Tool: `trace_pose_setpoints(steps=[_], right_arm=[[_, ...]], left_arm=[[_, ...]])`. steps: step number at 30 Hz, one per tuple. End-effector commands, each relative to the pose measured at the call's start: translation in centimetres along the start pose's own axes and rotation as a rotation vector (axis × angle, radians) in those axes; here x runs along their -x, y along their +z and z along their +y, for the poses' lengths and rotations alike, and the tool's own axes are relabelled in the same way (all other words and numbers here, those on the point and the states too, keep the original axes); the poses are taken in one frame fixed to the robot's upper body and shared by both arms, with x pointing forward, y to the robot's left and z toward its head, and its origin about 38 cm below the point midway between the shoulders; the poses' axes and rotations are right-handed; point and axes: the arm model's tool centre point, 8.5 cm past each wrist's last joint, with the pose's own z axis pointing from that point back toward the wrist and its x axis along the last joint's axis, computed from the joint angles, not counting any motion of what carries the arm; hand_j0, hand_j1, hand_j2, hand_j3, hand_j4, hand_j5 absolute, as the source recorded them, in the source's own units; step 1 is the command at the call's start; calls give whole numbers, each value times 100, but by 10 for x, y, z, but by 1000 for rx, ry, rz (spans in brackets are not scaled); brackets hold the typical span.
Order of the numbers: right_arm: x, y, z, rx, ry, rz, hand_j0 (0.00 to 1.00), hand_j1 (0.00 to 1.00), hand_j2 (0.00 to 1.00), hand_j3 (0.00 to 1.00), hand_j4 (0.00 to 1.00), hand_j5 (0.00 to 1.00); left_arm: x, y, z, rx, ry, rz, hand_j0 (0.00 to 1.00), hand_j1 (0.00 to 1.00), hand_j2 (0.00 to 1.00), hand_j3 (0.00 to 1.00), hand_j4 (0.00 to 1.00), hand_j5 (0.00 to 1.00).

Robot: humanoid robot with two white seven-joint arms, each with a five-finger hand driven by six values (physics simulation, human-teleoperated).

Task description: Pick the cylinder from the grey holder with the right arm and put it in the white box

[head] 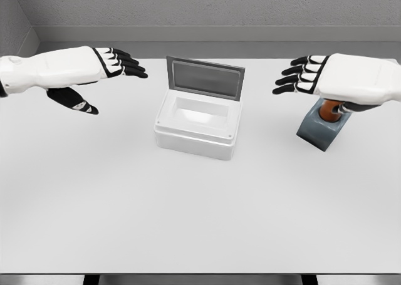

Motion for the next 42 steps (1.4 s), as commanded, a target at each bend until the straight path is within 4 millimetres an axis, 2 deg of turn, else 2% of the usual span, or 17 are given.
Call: trace_pose_setpoints(steps=[1,7,10,12,15,17,20,22,26,28,30,31,33,35,40,42], right_arm=[[0,0,-1,5,-4,0,100,100,100,100,100,100],[2,1,-4,6,13,8,100,100,100,100,100,100],[8,11,-19,16,58,49,100,100,100,100,100,100],[11,4,-11,-70,45,47,100,100,100,100,100,100],[22,9,-5,-88,21,79,100,100,100,100,100,100],[28,22,-7,-116,31,115,100,100,100,100,100,100],[37,26,-4,-122,16,142,100,100,100,100,100,100],[41,24,0,-120,0,146,100,100,100,100,100,100],[41,5,10,-137,13,132,100,100,100,100,100,100],[39,-6,20,-167,23,122,100,100,100,100,100,100],[46,-12,28,-192,30,145,100,100,100,100,100,100],[47,-20,39,-219,27,142,100,100,100,100,100,100],[48,-26,43,-232,37,148,100,100,100,100,100,100],[58,-30,54,-260,33,178,100,100,100,100,100,100],[64,-24,59,-289,34,202,100,100,100,100,100,100],[64,-22,61,-299,35,205,100,100,100,100,100,100]], left_arm=[[1,1,1,-4,5,3,100,100,100,100,100,100],[0,2,4,-12,-1,4,100,100,100,100,100,100],[1,3,5,-16,-2,7,100,100,100,100,100,100],[1,3,5,-16,-2,7,100,100,100,100,100,100],[2,4,4,-15,1,9,100,100,100,100,100,100],[3,13,11,-15,-17,27,100,100,100,100,100,100],[3,23,30,-39,-49,44,100,100,100,100,100,100],[5,27,33,-43,-54,57,100,100,100,100,100,100],[4,27,33,-44,-54,55,100,100,100,100,100,100],[6,28,34,-48,-54,59,100,100,100,100,100,100],[6,30,37,-57,-58,62,100,100,100,100,100,100],[5,32,40,-76,-50,57,100,100,100,100,100,100],[5,36,46,-103,-42,52,100,100,100,100,100,100],[-1,33,48,-99,-62,39,100,100,100,100,100,100],[-6,32,54,-103,-86,31,100,100,100,100,100,100],[-2,36,54,-110,-80,44,100,100,100,100,100,100]])
